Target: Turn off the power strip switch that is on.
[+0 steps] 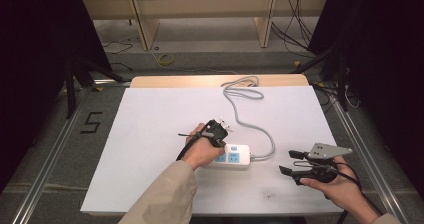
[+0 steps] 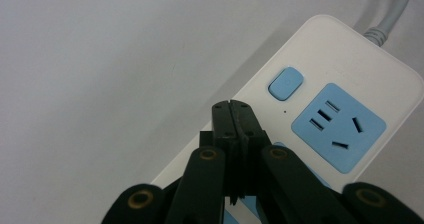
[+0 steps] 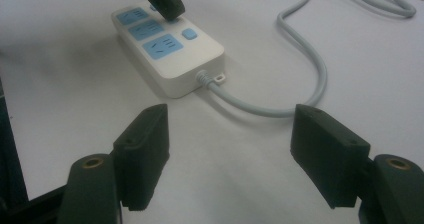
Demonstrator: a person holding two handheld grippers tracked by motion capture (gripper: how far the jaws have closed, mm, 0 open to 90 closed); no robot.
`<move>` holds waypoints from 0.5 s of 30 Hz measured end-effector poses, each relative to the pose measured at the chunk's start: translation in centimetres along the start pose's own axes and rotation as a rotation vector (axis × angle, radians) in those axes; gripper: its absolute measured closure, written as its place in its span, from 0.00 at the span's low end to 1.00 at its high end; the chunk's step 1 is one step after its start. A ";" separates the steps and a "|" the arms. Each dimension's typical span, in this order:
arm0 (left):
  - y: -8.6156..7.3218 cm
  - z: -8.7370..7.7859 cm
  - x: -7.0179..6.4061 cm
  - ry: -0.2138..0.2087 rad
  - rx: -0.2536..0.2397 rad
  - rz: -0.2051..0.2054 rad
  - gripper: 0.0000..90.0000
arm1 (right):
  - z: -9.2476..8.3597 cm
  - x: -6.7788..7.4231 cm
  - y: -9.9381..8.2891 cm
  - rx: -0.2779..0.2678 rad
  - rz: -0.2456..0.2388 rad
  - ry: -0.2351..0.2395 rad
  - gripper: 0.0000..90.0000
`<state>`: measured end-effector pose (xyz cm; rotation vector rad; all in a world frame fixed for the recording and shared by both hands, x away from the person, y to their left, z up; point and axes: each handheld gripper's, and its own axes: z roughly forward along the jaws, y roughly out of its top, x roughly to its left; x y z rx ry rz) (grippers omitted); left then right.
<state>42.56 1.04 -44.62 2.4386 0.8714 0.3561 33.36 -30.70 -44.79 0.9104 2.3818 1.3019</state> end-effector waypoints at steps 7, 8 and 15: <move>0.0 0.0 0.0 0.001 0.001 0.001 1.00 | 0.0 0.0 0.0 0.002 -0.004 0.002 0.36; 0.0 0.0 0.0 0.001 0.000 0.001 1.00 | 0.0 0.0 0.0 0.001 -0.004 0.002 0.36; 0.0 0.0 0.0 0.002 0.000 0.004 1.00 | -0.1 0.0 0.0 -0.004 -0.003 -0.002 0.36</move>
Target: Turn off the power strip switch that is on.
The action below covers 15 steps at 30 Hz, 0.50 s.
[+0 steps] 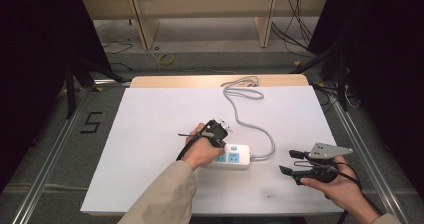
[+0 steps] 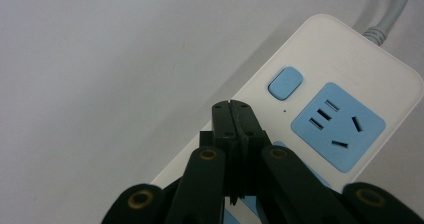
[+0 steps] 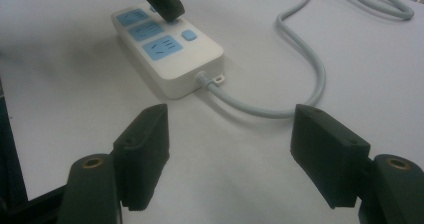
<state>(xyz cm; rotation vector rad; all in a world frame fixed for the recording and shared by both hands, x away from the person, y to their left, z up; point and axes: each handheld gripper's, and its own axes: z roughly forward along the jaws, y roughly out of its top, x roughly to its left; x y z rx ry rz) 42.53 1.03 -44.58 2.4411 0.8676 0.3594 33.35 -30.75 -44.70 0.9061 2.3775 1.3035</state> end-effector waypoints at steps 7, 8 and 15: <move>0.0 0.0 0.0 0.001 0.004 0.009 1.00 | 0.0 0.0 0.0 -0.001 -0.003 0.002 0.36; 0.0 0.0 0.0 0.002 0.004 0.010 1.00 | 0.0 0.0 0.0 -0.002 -0.003 0.002 0.36; 0.0 0.0 0.0 0.001 0.003 0.009 1.00 | 0.0 0.0 0.0 -0.001 -0.004 0.002 0.36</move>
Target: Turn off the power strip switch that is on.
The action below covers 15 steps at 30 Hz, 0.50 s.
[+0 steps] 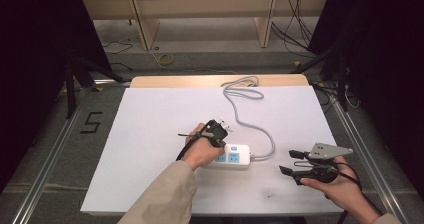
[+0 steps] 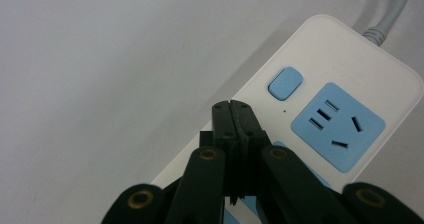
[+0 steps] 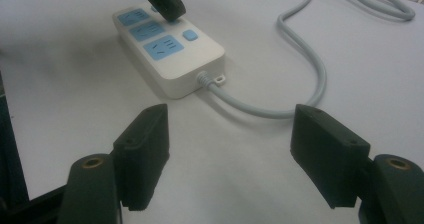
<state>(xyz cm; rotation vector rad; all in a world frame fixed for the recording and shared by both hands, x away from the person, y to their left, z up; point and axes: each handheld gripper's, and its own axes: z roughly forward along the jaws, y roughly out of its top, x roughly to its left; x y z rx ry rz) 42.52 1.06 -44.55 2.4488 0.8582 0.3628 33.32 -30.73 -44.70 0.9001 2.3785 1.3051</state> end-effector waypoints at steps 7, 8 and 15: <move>0.0 0.0 -0.1 0.003 -0.003 0.006 1.00 | 0.0 0.0 0.0 0.000 -0.001 -0.001 0.36; 0.0 0.0 0.0 0.001 -0.003 0.005 1.00 | 0.0 0.0 0.0 0.000 -0.002 -0.001 0.36; 0.0 0.0 -0.1 0.003 -0.004 0.008 1.00 | 0.0 0.0 0.0 -0.001 -0.001 0.000 0.36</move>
